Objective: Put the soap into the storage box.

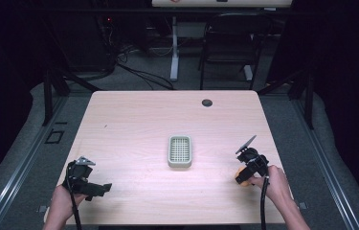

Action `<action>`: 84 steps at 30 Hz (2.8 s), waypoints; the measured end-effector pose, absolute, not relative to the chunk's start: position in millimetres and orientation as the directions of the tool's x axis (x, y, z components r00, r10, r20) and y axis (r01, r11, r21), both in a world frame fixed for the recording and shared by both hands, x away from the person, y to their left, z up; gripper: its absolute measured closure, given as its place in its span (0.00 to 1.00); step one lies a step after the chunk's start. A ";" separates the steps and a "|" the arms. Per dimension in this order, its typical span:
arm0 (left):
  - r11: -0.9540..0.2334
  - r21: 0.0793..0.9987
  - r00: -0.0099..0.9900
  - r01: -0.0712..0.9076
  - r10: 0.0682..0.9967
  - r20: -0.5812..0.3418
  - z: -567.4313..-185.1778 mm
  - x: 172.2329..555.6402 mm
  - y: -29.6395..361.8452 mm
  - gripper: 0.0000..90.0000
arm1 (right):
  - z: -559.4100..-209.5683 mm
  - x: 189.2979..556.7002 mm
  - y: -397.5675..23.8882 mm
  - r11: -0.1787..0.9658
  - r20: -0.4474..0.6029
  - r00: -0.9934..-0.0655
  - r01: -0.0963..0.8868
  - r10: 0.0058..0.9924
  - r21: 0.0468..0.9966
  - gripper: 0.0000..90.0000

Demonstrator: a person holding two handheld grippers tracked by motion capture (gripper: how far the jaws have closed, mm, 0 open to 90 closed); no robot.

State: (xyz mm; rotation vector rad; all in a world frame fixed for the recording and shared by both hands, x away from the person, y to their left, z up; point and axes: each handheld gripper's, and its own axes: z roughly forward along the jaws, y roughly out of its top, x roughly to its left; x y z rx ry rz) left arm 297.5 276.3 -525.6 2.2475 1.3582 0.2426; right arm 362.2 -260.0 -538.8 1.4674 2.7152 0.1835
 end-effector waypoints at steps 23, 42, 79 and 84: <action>-0.377 0.502 0.486 0.778 0.868 -0.102 -525.2 297.1 276.9 0.00 | -524.8 359.1 -258.5 0.539 0.015 -0.549 0.825 0.836 0.166 0.29; -0.378 0.501 0.486 0.779 0.868 -0.101 -524.8 296.7 276.5 0.00 | -516.4 356.1 -249.9 0.557 0.021 -0.570 0.809 0.821 0.185 0.29; -0.375 0.500 0.485 0.781 0.868 -0.106 -525.7 297.0 277.2 0.00 | -498.5 369.5 -217.0 0.607 0.033 -0.626 0.766 0.779 0.213 0.29; -0.375 0.499 0.485 0.781 0.868 -0.105 -525.8 296.9 277.2 0.00 | -497.5 371.8 -213.1 0.619 0.026 -0.637 0.757 0.770 0.211 0.29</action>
